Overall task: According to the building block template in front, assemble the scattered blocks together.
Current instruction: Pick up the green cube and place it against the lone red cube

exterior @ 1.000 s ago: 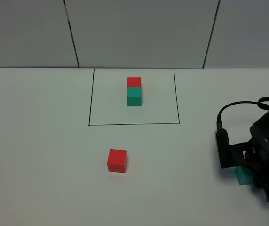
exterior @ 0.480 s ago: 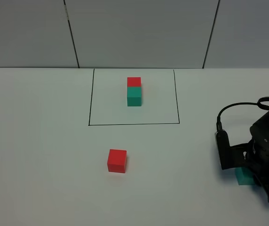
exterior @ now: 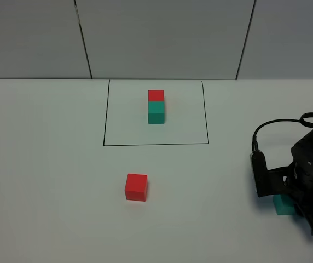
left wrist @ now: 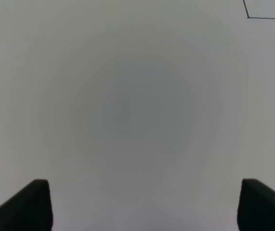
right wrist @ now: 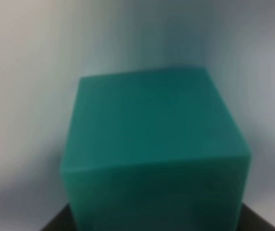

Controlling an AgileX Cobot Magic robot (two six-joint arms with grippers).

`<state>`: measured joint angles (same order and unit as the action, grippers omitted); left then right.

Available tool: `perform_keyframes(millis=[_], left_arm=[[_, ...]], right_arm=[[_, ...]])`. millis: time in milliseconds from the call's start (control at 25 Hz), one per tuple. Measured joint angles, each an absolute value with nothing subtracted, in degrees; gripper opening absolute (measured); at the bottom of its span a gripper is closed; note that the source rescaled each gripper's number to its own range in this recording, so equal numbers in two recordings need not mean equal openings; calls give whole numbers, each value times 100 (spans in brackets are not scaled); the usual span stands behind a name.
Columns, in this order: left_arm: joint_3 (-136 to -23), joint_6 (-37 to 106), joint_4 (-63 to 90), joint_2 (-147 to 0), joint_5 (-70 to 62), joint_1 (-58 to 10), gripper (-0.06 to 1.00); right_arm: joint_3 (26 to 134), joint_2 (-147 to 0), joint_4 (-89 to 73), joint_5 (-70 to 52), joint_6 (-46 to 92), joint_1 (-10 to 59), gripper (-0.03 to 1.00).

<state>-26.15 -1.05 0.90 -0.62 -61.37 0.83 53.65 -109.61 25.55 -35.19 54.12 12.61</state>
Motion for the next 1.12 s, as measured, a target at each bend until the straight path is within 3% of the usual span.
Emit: perform_keyframes(millis=[320,520,1120], left_arm=[[-2615,-105,90,-62,-6137,83,94],[-2615,-105,90,-62,-6137,83,94],[-2615,-105,90,-62,-6137,83,94]], right_arm=[[5382,-10891,2324,-3485,5511,1266,1],[5692,-10844,2005,-4099,5522,1342,1],[6522,-10843,1867,-5033,5038,2283,1]])
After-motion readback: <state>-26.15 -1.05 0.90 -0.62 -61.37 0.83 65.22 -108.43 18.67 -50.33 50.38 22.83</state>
